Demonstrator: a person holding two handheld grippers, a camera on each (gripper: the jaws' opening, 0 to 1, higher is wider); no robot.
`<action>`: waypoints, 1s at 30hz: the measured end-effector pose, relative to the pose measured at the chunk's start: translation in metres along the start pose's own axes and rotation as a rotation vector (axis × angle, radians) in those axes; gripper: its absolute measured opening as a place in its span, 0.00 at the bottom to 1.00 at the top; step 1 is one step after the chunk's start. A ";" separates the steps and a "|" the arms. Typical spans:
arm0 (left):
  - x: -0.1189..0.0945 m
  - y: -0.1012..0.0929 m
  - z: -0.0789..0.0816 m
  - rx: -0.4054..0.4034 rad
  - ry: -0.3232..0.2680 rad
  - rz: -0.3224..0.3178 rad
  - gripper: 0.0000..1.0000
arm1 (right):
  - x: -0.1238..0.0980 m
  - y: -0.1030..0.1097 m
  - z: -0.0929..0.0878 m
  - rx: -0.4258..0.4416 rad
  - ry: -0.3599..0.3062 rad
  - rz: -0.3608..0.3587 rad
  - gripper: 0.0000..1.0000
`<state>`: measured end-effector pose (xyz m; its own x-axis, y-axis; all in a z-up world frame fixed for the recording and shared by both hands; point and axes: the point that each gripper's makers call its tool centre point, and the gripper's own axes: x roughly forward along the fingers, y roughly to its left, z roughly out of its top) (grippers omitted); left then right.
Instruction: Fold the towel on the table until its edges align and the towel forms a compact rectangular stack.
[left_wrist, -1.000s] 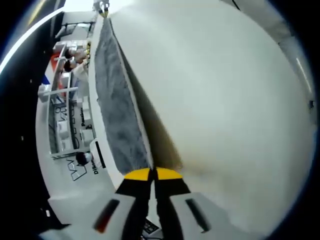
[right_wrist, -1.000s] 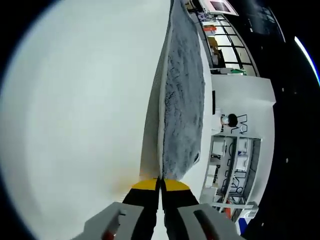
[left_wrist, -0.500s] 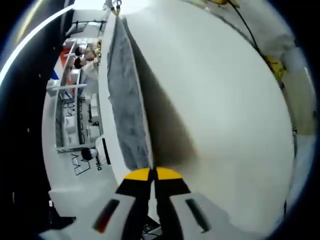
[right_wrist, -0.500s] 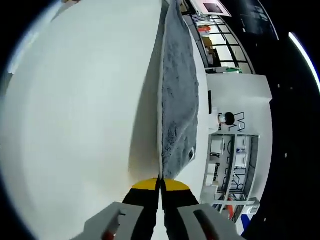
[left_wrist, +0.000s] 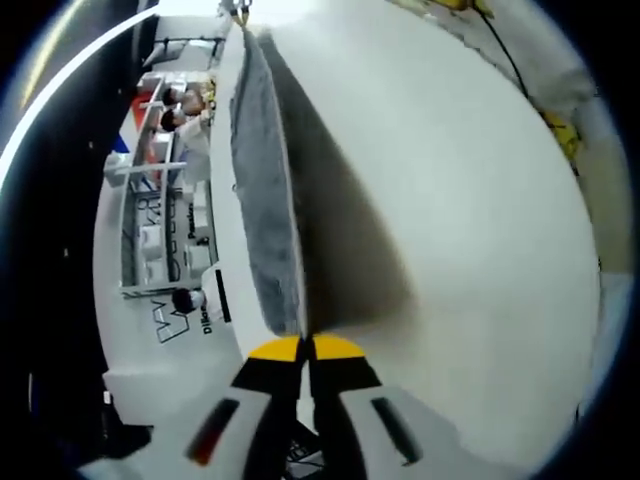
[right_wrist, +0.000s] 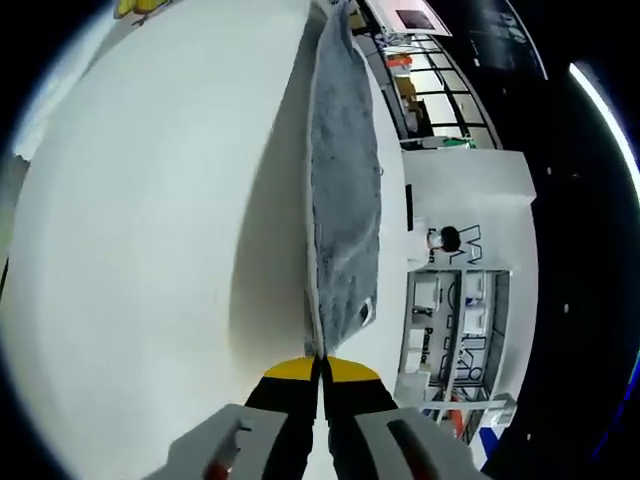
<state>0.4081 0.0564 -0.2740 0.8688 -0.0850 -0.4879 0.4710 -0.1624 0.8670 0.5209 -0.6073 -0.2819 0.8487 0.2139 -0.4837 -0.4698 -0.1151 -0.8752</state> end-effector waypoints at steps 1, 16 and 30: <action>0.000 0.002 -0.002 -0.005 0.001 0.004 0.04 | 0.001 -0.004 -0.001 0.004 -0.002 -0.004 0.02; 0.013 0.024 -0.015 -0.068 0.013 0.054 0.04 | 0.043 -0.070 -0.007 -0.006 -0.009 -0.042 0.02; 0.105 0.090 -0.059 -0.107 0.043 0.001 0.04 | 0.086 -0.106 -0.014 0.025 0.005 -0.027 0.02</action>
<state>0.5509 0.0906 -0.2415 0.8741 -0.0421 -0.4839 0.4815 -0.0564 0.8746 0.6473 -0.5903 -0.2305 0.8626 0.2114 -0.4596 -0.4523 -0.0846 -0.8878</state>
